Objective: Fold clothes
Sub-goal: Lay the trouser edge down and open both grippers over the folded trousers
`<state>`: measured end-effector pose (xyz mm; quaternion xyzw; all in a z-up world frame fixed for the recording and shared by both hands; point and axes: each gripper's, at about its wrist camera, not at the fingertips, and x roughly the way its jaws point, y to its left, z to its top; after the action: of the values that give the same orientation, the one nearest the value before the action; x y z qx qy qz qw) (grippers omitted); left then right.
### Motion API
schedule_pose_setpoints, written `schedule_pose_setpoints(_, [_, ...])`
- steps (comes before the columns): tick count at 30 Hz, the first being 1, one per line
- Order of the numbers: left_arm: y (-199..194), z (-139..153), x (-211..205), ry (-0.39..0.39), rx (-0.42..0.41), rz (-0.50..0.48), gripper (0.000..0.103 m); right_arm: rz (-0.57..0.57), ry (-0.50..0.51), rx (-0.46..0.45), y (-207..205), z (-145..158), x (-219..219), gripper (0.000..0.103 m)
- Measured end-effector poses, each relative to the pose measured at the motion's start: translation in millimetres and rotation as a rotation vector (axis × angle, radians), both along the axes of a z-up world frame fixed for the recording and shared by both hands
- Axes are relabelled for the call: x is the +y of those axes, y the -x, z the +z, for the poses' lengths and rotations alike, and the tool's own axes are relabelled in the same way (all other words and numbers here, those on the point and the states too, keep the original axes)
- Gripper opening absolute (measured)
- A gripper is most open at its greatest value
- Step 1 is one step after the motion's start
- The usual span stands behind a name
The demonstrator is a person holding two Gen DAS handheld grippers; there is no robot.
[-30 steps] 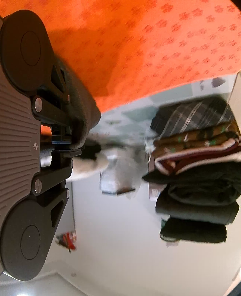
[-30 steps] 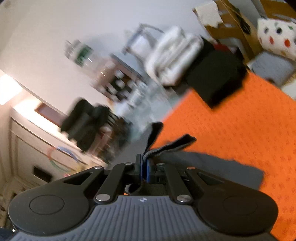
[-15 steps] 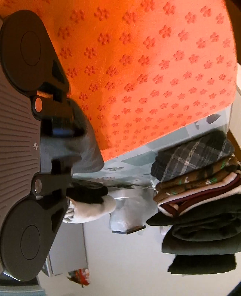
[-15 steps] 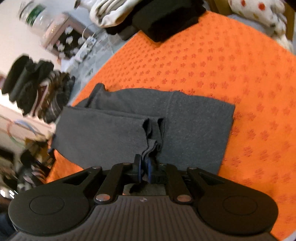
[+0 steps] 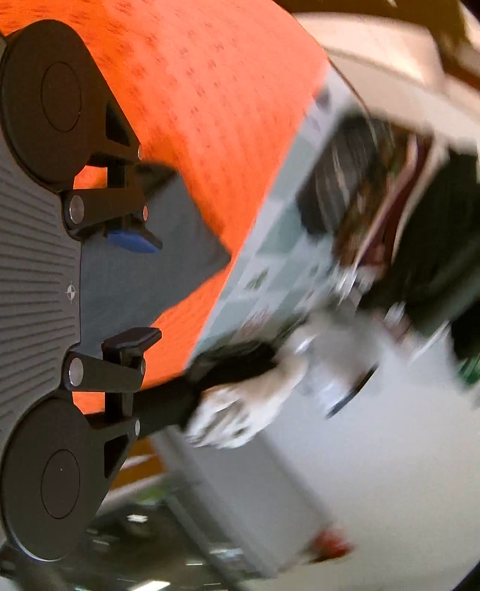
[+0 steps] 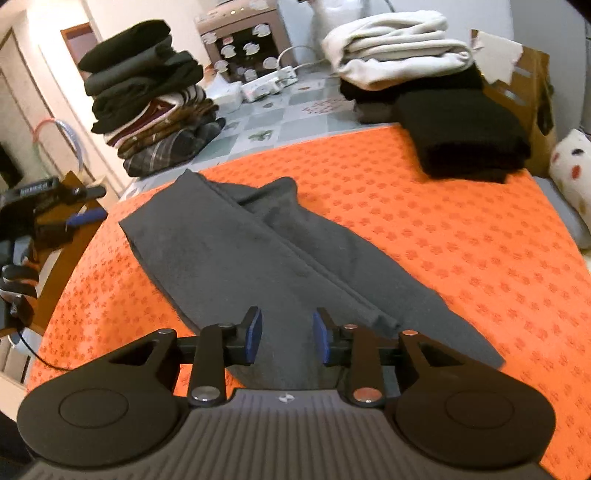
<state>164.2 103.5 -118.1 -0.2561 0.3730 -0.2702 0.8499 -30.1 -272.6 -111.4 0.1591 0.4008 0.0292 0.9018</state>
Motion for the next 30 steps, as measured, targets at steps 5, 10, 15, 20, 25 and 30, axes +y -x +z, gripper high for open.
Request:
schedule_pose_setpoints(5, [-24,-9,-41,-0.098,-0.021,-0.1,0.034,0.02,0.017,0.002,-17,-17,3,0.035])
schedule_pose_setpoints(10, [-48,-29,-64,-0.165,0.008,-0.121,0.034,0.02,0.002,0.017,-20,-36,0,0.036])
schedule_pose_setpoints(15, [-72,-59,-49,-0.176,0.117,-0.011,0.014,0.039,-0.028,0.003,-21,-46,-3,0.038])
schedule_pose_setpoints(20, [-72,-56,-25,-0.125,0.123,0.045,0.01,0.027,-0.053,-0.017,-18,-33,-12,0.044])
schedule_pose_setpoints(25, [-55,-37,-5,-0.144,0.037,0.102,0.053,-0.035,-0.1,0.019,-19,-42,-35,0.043])
schedule_pose_setpoints(30, [-45,-39,17,-0.196,0.038,0.16,0.058,-0.058,-0.132,0.008,-15,-29,-41,0.045])
